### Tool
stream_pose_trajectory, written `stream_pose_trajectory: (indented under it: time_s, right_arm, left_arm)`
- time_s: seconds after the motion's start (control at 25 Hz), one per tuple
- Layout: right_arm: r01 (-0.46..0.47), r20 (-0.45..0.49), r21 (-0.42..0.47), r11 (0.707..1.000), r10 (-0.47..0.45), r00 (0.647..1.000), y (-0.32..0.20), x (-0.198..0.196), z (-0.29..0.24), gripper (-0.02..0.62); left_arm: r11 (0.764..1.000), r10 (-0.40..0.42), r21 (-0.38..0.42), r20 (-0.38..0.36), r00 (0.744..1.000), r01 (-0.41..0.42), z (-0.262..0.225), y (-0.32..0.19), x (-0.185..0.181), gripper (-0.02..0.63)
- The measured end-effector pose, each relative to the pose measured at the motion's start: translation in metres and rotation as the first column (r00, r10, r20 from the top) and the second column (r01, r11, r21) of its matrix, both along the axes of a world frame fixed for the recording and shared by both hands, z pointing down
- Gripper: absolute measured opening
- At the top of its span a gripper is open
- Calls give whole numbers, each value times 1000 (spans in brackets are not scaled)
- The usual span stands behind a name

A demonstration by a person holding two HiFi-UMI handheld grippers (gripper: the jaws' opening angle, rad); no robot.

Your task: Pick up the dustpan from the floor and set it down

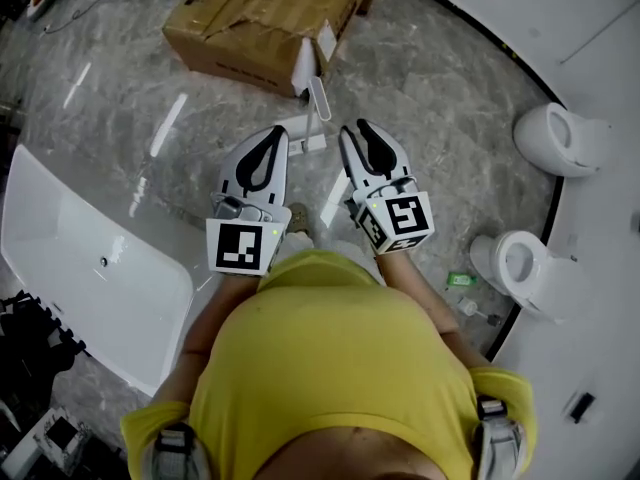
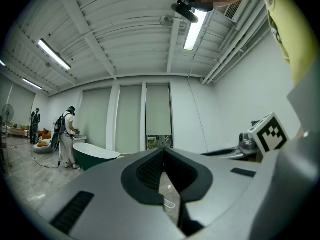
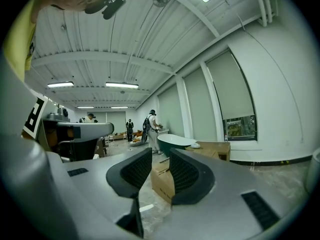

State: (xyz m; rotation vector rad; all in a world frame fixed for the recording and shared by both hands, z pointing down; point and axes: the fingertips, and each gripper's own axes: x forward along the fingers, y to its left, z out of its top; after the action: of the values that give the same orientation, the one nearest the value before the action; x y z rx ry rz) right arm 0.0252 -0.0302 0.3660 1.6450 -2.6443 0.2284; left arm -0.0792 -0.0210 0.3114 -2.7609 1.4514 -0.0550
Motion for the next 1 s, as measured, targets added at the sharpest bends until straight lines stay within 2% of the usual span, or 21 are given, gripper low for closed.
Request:
stream_pose_trajectory:
  time_s: [0.4, 0.72, 1.0]
  right_arm:
    - [3, 1, -104, 995, -3, 1000, -36, -2, 31, 123]
    - [135, -18, -130, 982, -139, 990, -76, -7, 67, 141]
    - [243, -32, -230, 942, -257, 966, -113, 1, 123, 150]
  left_arm:
    - [997, 45, -65, -32, 998, -47, 17, -43, 0, 2]
    - [997, 13, -76, -23, 1000, -14, 27, -76, 3, 2]
    - [995, -15, -102, 15, 1000, 16, 49, -118, 21, 2]
